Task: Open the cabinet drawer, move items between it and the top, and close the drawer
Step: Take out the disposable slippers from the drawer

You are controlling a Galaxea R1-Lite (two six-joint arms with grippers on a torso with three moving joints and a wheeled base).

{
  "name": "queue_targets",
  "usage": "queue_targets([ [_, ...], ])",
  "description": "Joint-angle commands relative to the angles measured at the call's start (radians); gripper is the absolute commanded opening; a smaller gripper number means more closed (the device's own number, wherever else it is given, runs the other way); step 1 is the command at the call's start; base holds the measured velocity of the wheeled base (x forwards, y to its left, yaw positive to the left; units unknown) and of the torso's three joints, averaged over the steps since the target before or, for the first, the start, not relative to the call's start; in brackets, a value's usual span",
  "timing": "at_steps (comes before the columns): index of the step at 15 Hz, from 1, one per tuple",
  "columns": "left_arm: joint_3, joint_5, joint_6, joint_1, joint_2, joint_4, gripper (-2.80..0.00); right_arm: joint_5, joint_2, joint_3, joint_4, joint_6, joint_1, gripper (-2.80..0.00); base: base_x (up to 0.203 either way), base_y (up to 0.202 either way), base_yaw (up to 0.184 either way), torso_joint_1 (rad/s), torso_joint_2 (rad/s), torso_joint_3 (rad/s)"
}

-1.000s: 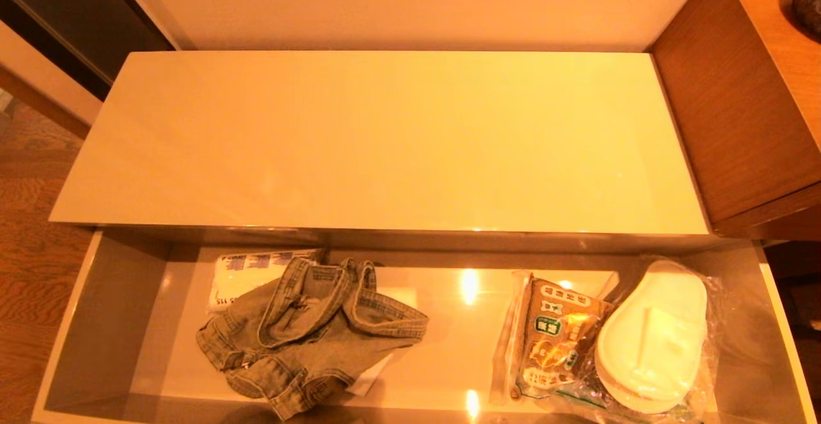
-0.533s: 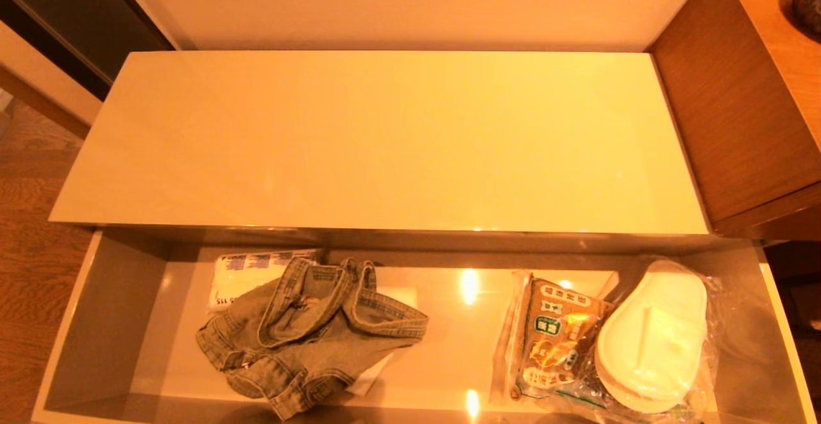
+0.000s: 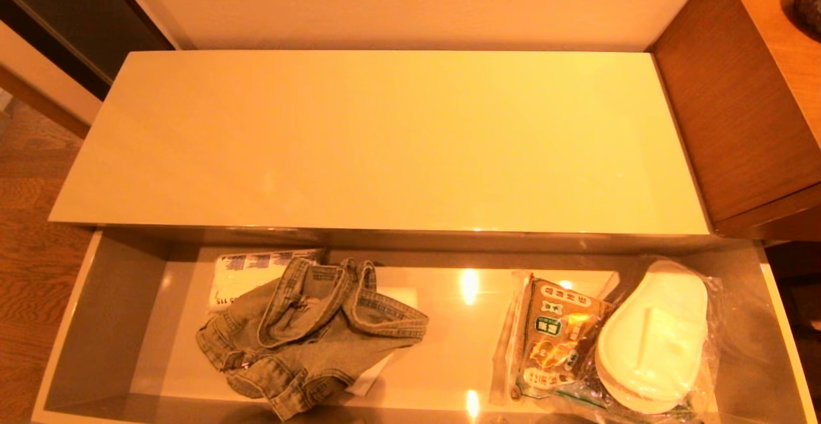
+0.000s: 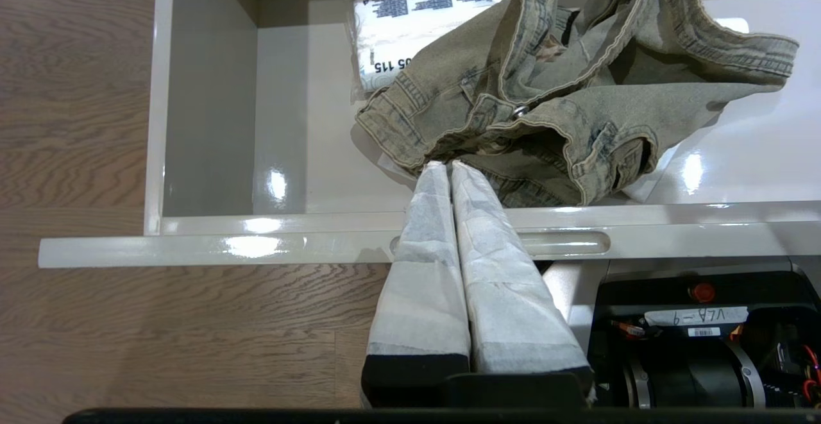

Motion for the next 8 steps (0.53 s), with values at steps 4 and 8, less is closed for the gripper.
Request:
queue_targets([
  [4, 0.0, 0.0, 0.001, 0.0, 0.0, 0.001, -2.8, 0.211, 0.203, 0.068, -0.004, 0.098, 0.001, -2.8, 0.0, 0.0, 0.0, 0.0, 0.0, 0.0],
  [8, 0.0, 0.0, 0.001, 0.0, 0.0, 0.001, -2.8, 0.252, 0.405, 0.289, -0.282, 0.18, 0.007, -2.8, 0.0, 0.0, 0.0, 0.0, 0.0, 0.0],
])
